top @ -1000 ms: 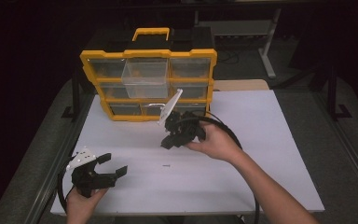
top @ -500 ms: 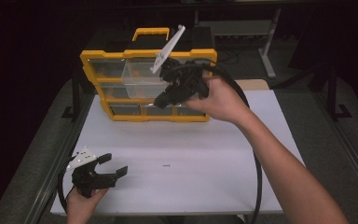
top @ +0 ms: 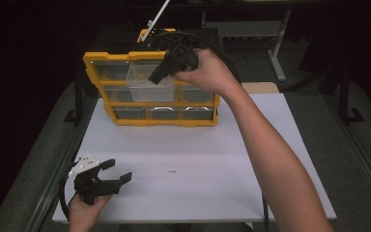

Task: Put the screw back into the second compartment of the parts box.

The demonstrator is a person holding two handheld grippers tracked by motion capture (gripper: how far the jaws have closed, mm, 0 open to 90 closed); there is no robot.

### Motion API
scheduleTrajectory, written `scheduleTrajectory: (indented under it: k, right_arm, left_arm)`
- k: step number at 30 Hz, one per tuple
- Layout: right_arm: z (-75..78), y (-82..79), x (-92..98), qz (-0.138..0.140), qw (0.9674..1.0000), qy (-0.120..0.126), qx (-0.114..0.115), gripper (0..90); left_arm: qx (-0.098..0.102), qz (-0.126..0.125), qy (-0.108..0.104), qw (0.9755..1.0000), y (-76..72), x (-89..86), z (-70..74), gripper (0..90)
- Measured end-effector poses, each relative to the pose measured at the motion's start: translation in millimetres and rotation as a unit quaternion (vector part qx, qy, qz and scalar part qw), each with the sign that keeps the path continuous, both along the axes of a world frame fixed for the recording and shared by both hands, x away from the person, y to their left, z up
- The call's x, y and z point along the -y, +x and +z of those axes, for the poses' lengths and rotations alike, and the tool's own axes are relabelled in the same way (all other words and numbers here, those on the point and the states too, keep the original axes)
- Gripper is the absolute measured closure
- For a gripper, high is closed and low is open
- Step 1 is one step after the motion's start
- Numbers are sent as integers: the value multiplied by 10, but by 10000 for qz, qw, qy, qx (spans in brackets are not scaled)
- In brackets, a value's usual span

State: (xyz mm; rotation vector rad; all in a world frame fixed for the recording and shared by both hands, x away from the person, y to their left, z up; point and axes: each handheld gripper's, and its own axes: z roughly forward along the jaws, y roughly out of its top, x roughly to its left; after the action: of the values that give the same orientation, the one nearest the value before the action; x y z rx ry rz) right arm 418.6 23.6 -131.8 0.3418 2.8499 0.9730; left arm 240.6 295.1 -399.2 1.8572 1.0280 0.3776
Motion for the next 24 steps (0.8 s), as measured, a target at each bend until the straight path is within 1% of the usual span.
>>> scheduleTrajectory:
  k: [2, 4, 6, 8, 10, 11, 13, 15, 17, 18, 19, 24]
  right_arm:
    - [-20, 89, -31, -98, 9999, 31, -55, 845]
    - [-48, 183, -44, -224, 9997, 43, -105, 845]
    - [-88, 273, -42, -377, 9992, 35, -135, 845]
    - [-155, 348, -53, -514, 9985, -82, -184, 844]
    - [-229, 403, -75, -607, 9977, -223, -225, 843]
    - [-265, 428, -85, -636, 9973, -270, -238, 843]
    - [-323, 458, -109, -679, 9968, -316, -290, 841]
    - [-373, 479, -130, -699, 9964, -372, -305, 835]
    - [-407, 494, -140, -751, 9960, -404, -252, 790]
    - [-412, 498, -140, -751, 9960, -390, -284, 776]
    - [-414, 497, -142, -758, 9960, -388, -252, 758]
    - [-368, 477, -110, -747, 9967, -286, -165, 749]
  left_arm:
    - [26, -8, 24, 10000, -1, -6, 3, 144]
    - [-6, -1, 40, 10000, -7, -12, 10, 144]
    - [8, -2, 8, 10000, -5, -16, 5, 144]
    - [-8, 28, -41, 10000, -6, -12, 3, 144]
    - [-30, 2, 29, 10000, -4, -19, 6, 144]
    - [-33, 5, 15, 10000, -5, -16, 5, 144]
    - [-16, 8, -29, 10000, -6, -7, 2, 144]
    - [-24, 16, -17, 10000, -10, -3, 8, 144]
    - [-19, 5, -14, 10000, -7, -2, 5, 144]
    - [-26, 1, -7, 10000, -6, -2, 4, 144]
    - [-29, -3, -5, 10000, -6, -1, 4, 144]
    - [-28, -2, 0, 10000, -7, -3, 7, 144]
